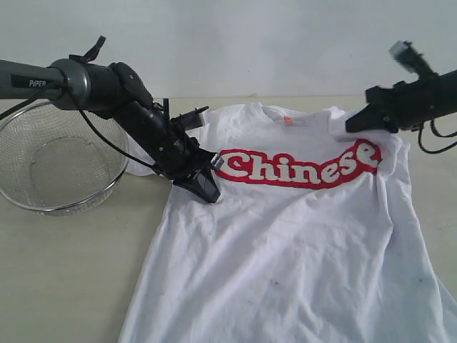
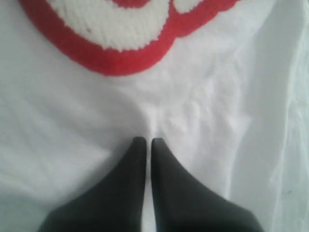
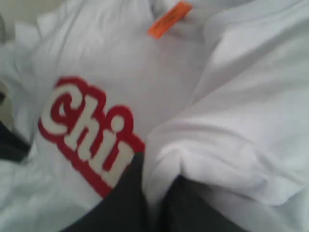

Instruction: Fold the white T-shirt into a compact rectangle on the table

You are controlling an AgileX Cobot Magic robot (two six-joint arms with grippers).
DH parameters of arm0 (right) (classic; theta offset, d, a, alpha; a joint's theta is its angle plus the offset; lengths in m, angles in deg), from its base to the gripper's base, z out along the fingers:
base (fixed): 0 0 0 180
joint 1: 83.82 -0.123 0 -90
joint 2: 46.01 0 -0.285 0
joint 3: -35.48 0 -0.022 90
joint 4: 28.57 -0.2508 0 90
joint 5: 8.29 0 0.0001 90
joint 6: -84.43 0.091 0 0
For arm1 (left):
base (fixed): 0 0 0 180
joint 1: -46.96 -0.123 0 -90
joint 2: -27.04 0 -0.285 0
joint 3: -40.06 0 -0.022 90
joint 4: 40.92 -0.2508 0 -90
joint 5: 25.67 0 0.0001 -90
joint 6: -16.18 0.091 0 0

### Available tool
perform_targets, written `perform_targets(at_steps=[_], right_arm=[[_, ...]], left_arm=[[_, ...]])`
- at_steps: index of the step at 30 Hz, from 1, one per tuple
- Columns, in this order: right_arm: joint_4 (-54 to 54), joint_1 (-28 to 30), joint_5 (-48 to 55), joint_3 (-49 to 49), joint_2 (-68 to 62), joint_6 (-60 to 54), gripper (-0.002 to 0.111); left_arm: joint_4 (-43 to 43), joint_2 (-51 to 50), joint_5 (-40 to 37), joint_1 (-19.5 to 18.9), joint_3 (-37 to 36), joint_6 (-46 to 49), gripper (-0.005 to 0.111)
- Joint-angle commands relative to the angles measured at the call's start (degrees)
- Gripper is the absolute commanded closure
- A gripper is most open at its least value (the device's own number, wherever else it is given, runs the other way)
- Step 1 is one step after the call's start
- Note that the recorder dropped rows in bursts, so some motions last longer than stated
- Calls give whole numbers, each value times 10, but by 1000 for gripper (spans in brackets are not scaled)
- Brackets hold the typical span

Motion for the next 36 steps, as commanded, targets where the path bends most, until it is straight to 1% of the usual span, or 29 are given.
perform_targets(at_steps=[1, 7, 10, 11, 12, 14, 15, 16, 17, 18, 19, 21, 22, 26, 32, 36], right_arm=[[140, -83, 21, 4, 2, -7, 109], [298, -191, 20, 4, 2, 50, 109], [379, -232, -6, 4, 2, 120, 109], [419, -250, -36, 4, 2, 174, 107], [429, -254, -47, 4, 2, 192, 105], [426, -254, -42, 4, 2, 207, 80], [426, -254, -37, 4, 2, 215, 57], [426, -254, -31, 4, 2, 231, 39], [429, -254, -18, 9, 6, 264, 27], [437, -254, -3, 15, 11, 293, 26], [459, -254, 22, 32, 23, 341, 31], [477, -254, 54, 63, 49, 360, 44], [484, -253, 59, 78, 65, 360, 48], [511, -253, 74, 122, 110, 360, 47], [672, -250, 17, 136, 116, 431, 47], [666, -227, -12, 136, 91, 445, 48]], left_arm=[[7, -1, 2, 3, 4, 3, 102], [6, -1, -7, 3, 4, 3, 102], [5, -1, -9, 3, 4, 3, 102], [5, -1, -10, 3, 4, 3, 102], [5, -1, -10, 3, 4, 3, 102], [5, -1, -10, 3, 4, 3, 102], [5, -1, -10, 3, 4, 3, 102], [5, -1, -10, 3, 4, 3, 102], [5, -1, -10, 3, 4, 3, 102], [5, -1, -10, 3, 4, 3, 102], [5, -2, -10, 3, 4, 3, 102], [5, -4, -10, 3, 4, 3, 102], [5, -5, -13, 3, 4, 3, 102], [5, -6, -13, 3, 4, 3, 102], [6, -6, -20, 3, 4, 2, 102], [6, -6, -20, 3, 4, 2, 102]])
